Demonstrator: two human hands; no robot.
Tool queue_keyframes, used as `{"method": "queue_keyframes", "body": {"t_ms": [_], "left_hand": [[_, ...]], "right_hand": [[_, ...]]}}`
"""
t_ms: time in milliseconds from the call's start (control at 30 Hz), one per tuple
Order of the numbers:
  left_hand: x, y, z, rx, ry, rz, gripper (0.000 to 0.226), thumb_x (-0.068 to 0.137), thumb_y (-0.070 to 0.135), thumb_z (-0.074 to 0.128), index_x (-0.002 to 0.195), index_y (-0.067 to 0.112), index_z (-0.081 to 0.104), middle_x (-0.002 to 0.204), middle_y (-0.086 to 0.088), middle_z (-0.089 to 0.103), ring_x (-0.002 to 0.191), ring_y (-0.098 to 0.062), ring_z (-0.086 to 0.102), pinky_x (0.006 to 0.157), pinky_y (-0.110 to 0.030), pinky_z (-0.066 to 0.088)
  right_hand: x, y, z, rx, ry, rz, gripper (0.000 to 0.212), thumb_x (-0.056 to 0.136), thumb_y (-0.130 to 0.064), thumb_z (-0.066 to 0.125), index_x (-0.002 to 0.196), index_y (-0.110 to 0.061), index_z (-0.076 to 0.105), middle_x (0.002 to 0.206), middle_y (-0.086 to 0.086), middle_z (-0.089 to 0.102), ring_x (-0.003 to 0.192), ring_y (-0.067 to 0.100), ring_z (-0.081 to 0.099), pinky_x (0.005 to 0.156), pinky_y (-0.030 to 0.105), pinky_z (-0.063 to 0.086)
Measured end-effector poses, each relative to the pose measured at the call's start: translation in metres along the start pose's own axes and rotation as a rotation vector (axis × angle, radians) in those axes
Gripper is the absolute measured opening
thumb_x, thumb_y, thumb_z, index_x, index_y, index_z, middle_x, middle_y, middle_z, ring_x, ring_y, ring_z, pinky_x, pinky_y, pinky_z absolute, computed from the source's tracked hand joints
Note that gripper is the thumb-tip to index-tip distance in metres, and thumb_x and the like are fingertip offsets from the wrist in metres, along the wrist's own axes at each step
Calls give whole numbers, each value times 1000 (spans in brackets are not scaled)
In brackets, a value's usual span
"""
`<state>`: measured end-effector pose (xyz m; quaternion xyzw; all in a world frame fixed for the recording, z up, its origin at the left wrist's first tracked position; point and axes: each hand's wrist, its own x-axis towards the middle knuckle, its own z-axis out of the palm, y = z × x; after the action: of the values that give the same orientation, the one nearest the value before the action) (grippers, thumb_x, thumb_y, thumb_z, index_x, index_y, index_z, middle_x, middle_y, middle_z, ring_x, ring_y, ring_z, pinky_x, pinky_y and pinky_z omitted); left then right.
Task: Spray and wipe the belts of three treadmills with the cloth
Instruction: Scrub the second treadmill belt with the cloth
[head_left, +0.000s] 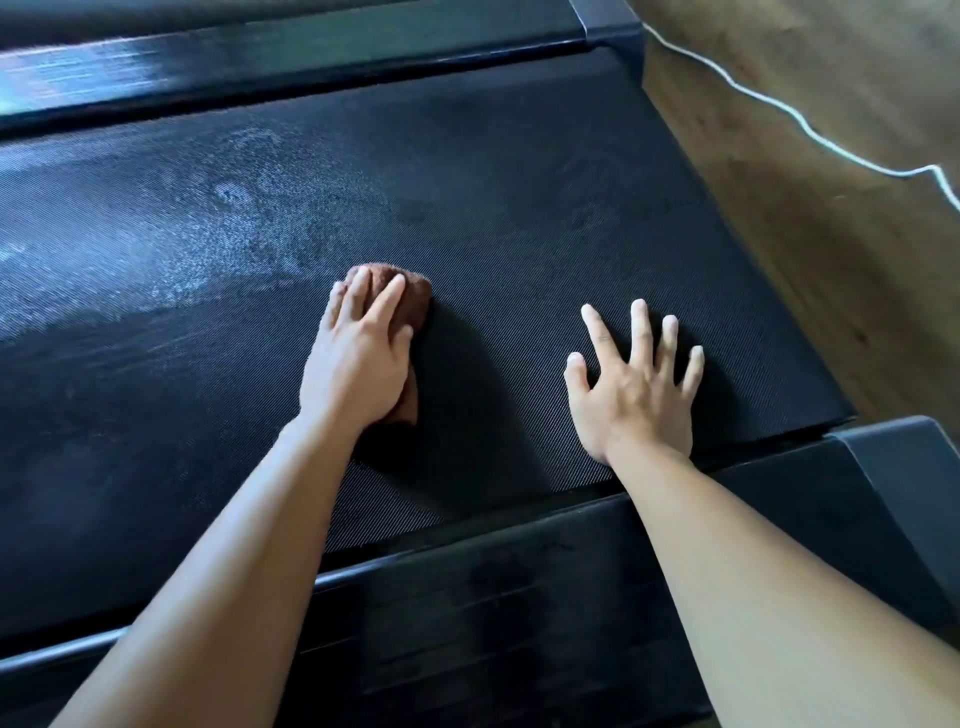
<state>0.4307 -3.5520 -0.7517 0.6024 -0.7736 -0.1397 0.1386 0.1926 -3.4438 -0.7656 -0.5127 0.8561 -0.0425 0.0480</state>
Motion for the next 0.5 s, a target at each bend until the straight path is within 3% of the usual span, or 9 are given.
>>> {"method": "queue_keyframes", "body": {"t_ms": [133,233,500], "left_hand": [[36,38,12,-7,9,32,57,100,30,51,154,23,34,164,-13,19,153,-29,10,124,-32,1],[45,65,27,12,-30,154,57,97,33,51,152,23,37,162,-15,25,152,-30,15,125,-38,6],[-20,69,28,-33,-80,346,55,96,32,58,149,27,44,160,-8,33,149,-33,25,123,-39,17]], "right_hand": [[0,-1,1,7,7,1,58,97,-58,25,153,-50,14,166,2,3,152,30,-2,120,57,-1],[-1,0,1,9,12,-6,58,97,-57,28,153,-49,15,166,2,4,152,31,-2,120,57,-1],[1,0,0,24,-1,3,58,97,-57,29,153,-51,13,166,1,2,152,30,-4,120,56,-3]]}}
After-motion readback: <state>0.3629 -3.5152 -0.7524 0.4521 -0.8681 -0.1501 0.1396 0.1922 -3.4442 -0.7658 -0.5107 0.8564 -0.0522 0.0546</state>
